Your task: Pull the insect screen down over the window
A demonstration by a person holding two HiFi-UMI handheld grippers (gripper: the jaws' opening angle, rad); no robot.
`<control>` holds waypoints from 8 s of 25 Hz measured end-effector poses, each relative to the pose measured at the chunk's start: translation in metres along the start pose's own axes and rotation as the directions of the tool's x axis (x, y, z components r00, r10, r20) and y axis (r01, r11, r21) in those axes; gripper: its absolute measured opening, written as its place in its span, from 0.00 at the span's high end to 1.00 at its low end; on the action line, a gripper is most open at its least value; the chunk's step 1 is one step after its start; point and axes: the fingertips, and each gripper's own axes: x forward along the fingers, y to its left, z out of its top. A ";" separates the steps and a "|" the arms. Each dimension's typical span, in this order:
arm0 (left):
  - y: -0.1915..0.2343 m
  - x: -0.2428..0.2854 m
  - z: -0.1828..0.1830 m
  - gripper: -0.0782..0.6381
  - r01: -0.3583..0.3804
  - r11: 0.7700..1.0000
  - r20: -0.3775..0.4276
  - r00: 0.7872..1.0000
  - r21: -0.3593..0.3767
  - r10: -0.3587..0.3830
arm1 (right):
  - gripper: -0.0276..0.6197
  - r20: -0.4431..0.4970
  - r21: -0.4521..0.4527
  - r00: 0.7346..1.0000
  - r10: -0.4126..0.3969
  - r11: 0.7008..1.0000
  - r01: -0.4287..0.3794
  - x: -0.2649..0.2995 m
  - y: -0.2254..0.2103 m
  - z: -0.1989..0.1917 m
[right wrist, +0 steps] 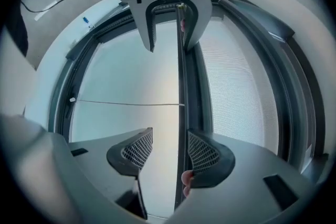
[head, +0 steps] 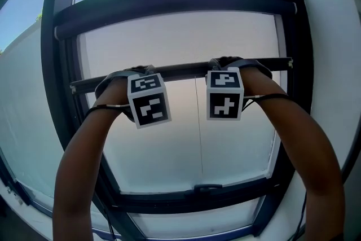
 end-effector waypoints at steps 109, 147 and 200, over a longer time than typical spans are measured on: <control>-0.457 0.086 0.004 0.55 0.574 0.818 0.028 0.819 -0.036 -0.573 | 0.64 0.046 0.062 0.817 0.575 0.815 -0.576 0.035 0.463 0.023; -0.524 0.107 0.011 0.56 0.591 0.794 0.140 0.806 -0.144 -0.575 | 0.64 0.056 0.123 0.779 0.624 0.770 -0.626 0.045 0.534 0.024; -0.499 0.107 0.020 0.62 0.502 0.807 0.229 0.864 -0.312 -0.449 | 0.68 0.098 0.183 0.835 0.541 0.815 -0.550 0.045 0.514 0.033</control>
